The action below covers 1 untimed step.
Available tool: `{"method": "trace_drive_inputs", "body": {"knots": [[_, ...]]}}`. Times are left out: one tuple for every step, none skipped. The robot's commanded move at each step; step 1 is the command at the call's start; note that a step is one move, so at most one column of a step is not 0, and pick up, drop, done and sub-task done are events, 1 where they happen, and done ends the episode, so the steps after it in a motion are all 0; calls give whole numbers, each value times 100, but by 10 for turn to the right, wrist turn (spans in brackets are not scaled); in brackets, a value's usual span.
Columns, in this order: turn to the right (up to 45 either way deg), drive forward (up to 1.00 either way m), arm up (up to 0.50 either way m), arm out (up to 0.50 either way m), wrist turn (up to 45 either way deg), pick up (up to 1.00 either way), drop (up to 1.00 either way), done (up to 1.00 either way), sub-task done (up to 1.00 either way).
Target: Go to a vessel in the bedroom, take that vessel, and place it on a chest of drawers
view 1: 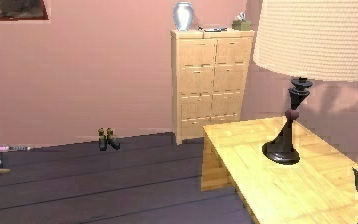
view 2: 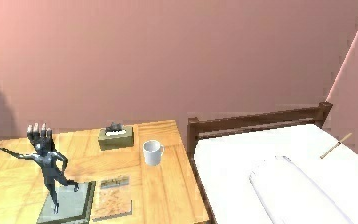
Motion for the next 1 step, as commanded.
{"method": "trace_drive_inputs", "body": {"knots": [[0, 0, 0, 44, 0, 0, 0, 0, 0]]}}
